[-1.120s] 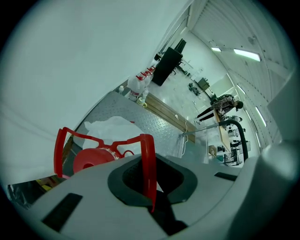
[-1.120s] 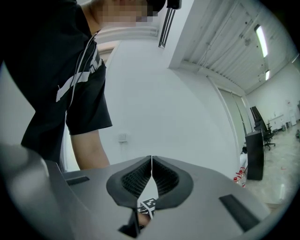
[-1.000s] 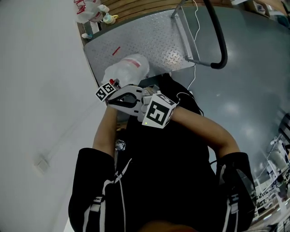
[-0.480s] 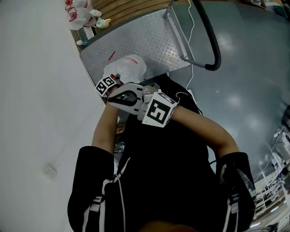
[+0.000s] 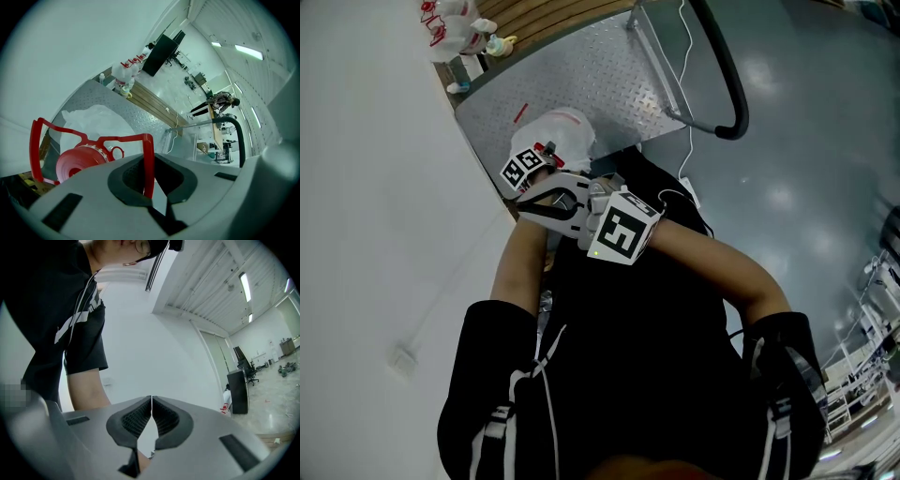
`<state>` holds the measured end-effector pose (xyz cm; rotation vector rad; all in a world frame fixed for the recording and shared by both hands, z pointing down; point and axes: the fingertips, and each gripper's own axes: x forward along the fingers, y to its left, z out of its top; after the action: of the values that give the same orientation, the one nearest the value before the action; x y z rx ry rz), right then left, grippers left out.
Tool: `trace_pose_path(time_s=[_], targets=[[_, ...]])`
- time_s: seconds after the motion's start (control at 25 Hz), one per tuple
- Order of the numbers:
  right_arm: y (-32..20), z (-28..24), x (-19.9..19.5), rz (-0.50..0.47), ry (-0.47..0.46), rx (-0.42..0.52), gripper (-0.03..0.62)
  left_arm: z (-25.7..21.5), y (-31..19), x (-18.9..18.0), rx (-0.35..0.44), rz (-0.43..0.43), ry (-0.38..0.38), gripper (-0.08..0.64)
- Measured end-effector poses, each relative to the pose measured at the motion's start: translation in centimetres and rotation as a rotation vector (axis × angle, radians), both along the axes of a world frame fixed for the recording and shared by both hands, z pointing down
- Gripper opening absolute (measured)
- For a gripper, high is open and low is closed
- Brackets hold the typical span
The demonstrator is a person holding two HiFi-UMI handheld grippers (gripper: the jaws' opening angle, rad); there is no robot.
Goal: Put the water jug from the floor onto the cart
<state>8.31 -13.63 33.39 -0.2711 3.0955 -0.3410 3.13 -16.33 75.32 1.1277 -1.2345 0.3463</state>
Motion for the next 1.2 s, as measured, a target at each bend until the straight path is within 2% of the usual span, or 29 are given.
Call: trace_pose_path(time_s=[0.08,0.28,0.36,0.6,1.0,1.08,1.2], targets=[[0.2,0.1,0.2,0.009,-0.005,-0.008,0.018,0.2,0.0,0.5,0.002,0.006,-0.007,0.029],[1.3,0.0,0.4,0.009,-0.033,-0.004,0.018,0.3,0.5,0.4,-0.037,0.038,-0.083,0.031],[1.5,0.2,0.4,0.012,-0.027,0.0,0.018,0.1,0.5,0.5,-0.026,0.053,-0.094,0.031],[2.2,1.1,0.8,0.042,-0.007,0.004,0.018,-0.8,-0.4,1.5,0.076,0.088,-0.05,0.107],[4.3,1.1,0.8,0.076,0.004,0.046,0.018,-3.0,0.4,2.7,0.197,0.157,-0.031,0.117],[4.4,0.8,0.6,0.097,0.007,0.054,0.018,-4.2,0.9,2.8,0.233,0.193,-0.048,0.117],[4.7,0.4,0.4,0.133,0.004,0.066,0.018,-6.8,1.3,3.1,0.329,0.277,-0.114,0.116]])
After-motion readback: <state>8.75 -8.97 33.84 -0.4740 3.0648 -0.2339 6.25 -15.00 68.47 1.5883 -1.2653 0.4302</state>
